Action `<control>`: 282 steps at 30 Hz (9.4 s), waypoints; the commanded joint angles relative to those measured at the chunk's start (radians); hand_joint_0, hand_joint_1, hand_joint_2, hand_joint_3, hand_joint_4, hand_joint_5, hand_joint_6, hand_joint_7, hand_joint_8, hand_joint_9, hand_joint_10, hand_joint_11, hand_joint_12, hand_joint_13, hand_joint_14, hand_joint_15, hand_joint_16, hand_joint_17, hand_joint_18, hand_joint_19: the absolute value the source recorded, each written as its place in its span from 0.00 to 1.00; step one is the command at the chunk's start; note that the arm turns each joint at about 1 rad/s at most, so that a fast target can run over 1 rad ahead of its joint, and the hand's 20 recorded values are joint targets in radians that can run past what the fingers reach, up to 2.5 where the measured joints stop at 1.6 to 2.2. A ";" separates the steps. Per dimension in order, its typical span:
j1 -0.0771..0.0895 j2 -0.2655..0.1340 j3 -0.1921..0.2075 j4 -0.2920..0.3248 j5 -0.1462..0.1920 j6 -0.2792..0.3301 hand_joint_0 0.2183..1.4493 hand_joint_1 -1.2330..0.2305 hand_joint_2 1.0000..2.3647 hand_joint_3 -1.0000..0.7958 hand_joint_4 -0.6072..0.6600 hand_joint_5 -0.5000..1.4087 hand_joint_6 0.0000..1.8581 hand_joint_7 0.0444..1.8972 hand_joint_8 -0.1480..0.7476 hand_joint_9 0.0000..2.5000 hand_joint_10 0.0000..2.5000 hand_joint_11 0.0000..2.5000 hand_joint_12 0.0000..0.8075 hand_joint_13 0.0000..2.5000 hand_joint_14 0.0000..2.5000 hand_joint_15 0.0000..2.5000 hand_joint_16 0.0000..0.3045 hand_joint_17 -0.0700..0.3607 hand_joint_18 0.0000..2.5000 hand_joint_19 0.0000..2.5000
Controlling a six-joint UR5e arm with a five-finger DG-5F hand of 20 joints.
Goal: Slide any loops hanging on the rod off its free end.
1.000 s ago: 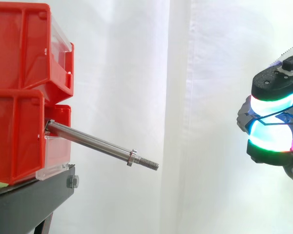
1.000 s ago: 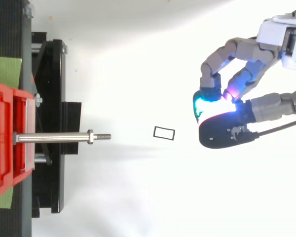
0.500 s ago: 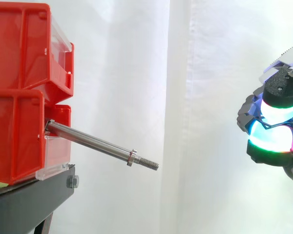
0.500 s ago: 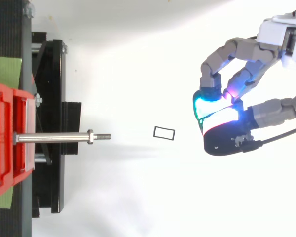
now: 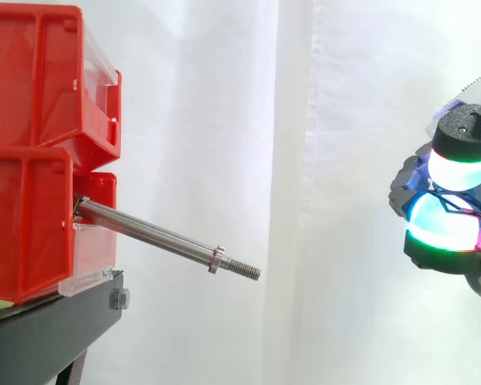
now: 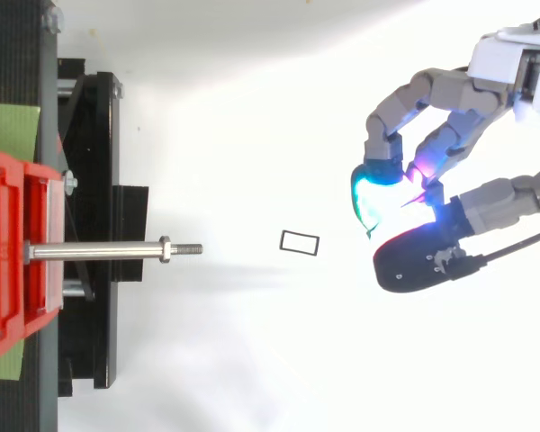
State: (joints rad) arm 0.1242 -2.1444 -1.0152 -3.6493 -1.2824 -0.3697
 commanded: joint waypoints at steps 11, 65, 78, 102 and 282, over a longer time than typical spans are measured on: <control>0.000 0.000 0.001 0.000 0.000 0.000 0.29 0.43 0.01 0.45 0.54 0.20 0.49 0.48 0.50 0.41 0.01 0.34 0.47 0.34 0.01 0.21 0.17 0.43 0.32 0.21; 0.003 0.000 0.000 -0.002 0.000 0.000 0.32 0.28 0.01 0.52 0.46 0.21 0.50 0.51 0.50 0.47 0.01 0.36 0.47 0.37 0.01 0.21 0.17 0.44 0.37 0.19; 0.002 0.000 0.000 -0.002 0.000 0.008 0.30 0.43 0.00 0.30 0.47 0.22 0.49 0.55 0.44 0.54 0.01 0.37 0.41 0.37 0.01 0.22 0.15 0.40 0.36 0.22; 0.003 0.000 0.000 -0.005 0.000 0.008 0.31 0.48 0.00 0.29 0.51 0.22 0.49 0.53 0.46 0.55 0.01 0.39 0.42 0.37 0.01 0.22 0.15 0.40 0.35 0.22; 0.008 0.000 0.000 -0.020 0.000 0.028 0.32 0.33 0.01 0.44 0.55 0.20 0.50 0.50 0.49 0.49 0.01 0.41 0.46 0.36 0.01 0.22 0.17 0.43 0.37 0.22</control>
State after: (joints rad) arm 0.1326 -2.1445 -1.0154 -3.6690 -1.2825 -0.3421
